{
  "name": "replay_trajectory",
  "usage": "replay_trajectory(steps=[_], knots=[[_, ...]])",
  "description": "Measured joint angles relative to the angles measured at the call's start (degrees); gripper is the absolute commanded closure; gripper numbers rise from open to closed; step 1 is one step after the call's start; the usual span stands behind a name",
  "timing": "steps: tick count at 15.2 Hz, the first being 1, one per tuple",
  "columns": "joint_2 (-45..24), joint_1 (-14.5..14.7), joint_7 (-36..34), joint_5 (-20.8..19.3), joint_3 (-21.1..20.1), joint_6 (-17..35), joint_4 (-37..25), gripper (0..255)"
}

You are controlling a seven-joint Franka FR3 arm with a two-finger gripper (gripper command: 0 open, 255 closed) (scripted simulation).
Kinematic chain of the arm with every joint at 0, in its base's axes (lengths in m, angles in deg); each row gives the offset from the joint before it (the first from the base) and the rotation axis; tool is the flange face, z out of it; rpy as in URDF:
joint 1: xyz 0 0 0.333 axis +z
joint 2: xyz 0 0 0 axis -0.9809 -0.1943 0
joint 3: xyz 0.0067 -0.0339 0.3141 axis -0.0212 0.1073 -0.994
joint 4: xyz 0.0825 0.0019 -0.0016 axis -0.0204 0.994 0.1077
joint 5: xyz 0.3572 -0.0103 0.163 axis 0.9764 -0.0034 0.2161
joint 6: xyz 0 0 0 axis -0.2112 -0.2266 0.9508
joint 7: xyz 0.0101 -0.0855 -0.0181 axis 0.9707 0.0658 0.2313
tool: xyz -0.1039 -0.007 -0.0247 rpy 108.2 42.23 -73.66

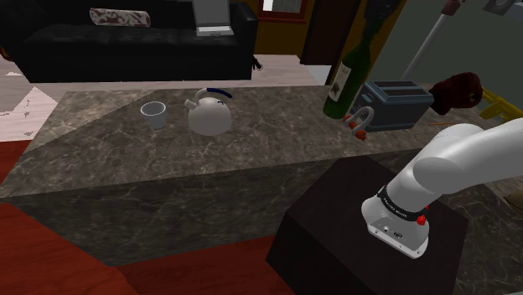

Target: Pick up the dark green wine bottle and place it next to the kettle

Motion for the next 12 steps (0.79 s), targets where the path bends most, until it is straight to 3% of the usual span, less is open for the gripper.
replay_trajectory(steps=[12], knots=[[-4.77, 0.14, 0.57, 0.29, -0.18, -8.88, -13.66, 255]])
